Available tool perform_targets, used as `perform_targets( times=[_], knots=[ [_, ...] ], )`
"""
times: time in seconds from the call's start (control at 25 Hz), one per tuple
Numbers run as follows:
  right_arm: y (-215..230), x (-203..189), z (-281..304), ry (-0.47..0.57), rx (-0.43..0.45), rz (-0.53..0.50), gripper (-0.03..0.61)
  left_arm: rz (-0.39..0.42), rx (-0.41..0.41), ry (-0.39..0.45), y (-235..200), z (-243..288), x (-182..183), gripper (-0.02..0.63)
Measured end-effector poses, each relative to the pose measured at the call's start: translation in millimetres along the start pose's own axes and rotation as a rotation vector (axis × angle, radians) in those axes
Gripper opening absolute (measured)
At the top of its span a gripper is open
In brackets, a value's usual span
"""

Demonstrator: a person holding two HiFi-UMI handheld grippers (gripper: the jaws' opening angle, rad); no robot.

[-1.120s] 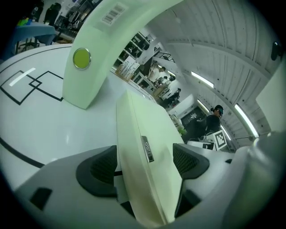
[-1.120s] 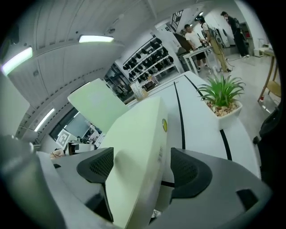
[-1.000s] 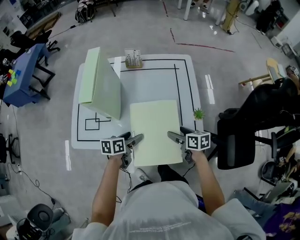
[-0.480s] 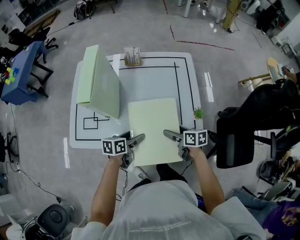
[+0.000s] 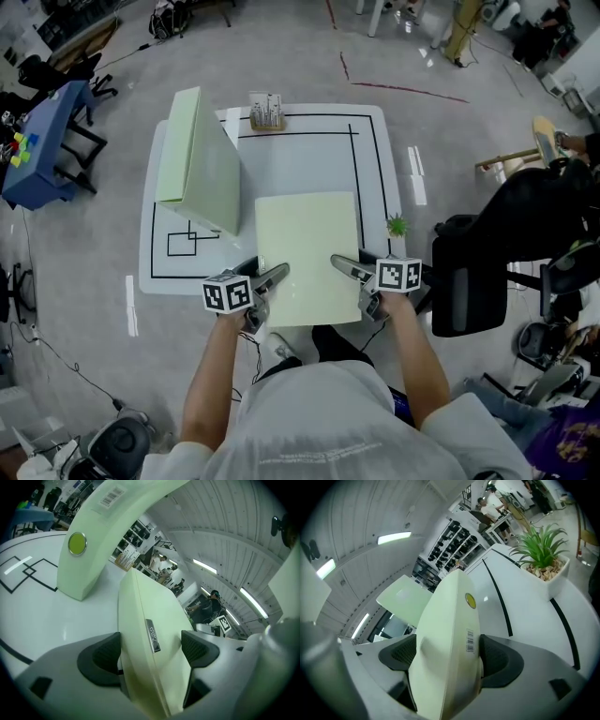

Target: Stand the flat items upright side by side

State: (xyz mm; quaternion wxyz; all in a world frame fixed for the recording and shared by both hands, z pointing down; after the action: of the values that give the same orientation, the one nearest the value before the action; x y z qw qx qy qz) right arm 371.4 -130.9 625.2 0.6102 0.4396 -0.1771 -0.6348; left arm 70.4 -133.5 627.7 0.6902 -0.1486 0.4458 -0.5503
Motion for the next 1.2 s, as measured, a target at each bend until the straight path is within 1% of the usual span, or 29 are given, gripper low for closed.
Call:
perform_targets(
  times=[0.16, 0.28, 0.4, 0.48, 0.56, 0.6, 0.68, 0.72, 0.8, 0.84, 0.88, 0.96, 1.08, 1.2],
  knots=[
    [-0.4, -0.1, 0.8, 0.012, 0.019, 0.055, 0.433, 0.043, 0.002, 0.042, 5.5, -4.9, 10.1, 0.402],
    [4.2, -3.5, 2.6, 0.03, 0.031, 0.117, 0.433, 0.112, 0.028, 0.028, 9.9, -4.3, 13.6, 0.402],
    [7.3, -3.0, -0.8, 0.075, 0.092, 0.184, 0.433, 0.166, 0.038, 0.03, 12.6, -5.7, 16.2, 0.402],
    [7.6, -2.6, -2.6, 0.061, 0.144, 0.197, 0.431, 0.196, 0.046, 0.039, 12.4, -8.6, 16.8, 0.402],
    [7.8, -5.0, -3.0, 0.023, 0.184, 0.185, 0.43, 0.217, 0.052, 0.031, 11.3, -9.7, 17.5, 0.402],
    [8.2, -6.8, -2.6, 0.014, 0.196, 0.179, 0.43, 0.221, 0.052, 0.025, 10.8, -9.7, 17.9, 0.402],
    [7.4, -10.3, -1.3, 0.031, 0.211, 0.173, 0.43, 0.221, 0.051, 0.018, 10.6, -9.6, 18.1, 0.402],
    [4.9, -11.1, -0.2, 0.051, 0.228, 0.172, 0.43, 0.221, 0.051, 0.019, 10.7, -9.7, 18.0, 0.402],
    [-3.7, -10.4, 3.3, 0.102, 0.301, 0.183, 0.43, 0.223, 0.051, 0.03, 10.7, -10.9, 18.0, 0.402],
    [-4.5, -9.5, 3.6, 0.12, 0.32, 0.195, 0.43, 0.224, 0.051, 0.038, 10.1, -11.7, 18.3, 0.402],
    [-1.6, -8.5, 2.3, 0.128, 0.317, 0.202, 0.43, 0.225, 0.051, 0.045, 9.0, -12.4, 18.6, 0.402],
    [3.5, -5.4, 0.2, 0.133, 0.332, 0.203, 0.428, 0.219, 0.046, 0.049, 6.0, -13.0, 19.4, 0.402],
    [1.6, -4.9, 2.0, 0.114, 0.4, 0.192, 0.363, 0.192, 0.02, 0.044, 1.5, -14.7, 20.3, 0.402],
    [-2.7, -8.1, 5.1, 0.093, 0.443, 0.187, 0.365, 0.172, 0.007, 0.053, -0.8, -15.6, 20.0, 0.402]
  ],
)
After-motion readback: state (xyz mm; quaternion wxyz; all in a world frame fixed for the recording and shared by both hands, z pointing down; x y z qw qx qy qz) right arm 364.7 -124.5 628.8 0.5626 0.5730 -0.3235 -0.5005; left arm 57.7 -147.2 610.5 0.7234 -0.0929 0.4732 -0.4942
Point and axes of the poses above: the fingertips, and each gripper's own axes: z forward along the fingers, y to its right, x out of its top, the point moved 9 cm from there along -z, backward along the fingers, and after that the axes turned 12 degrees about -y, right-handed, at the moved point
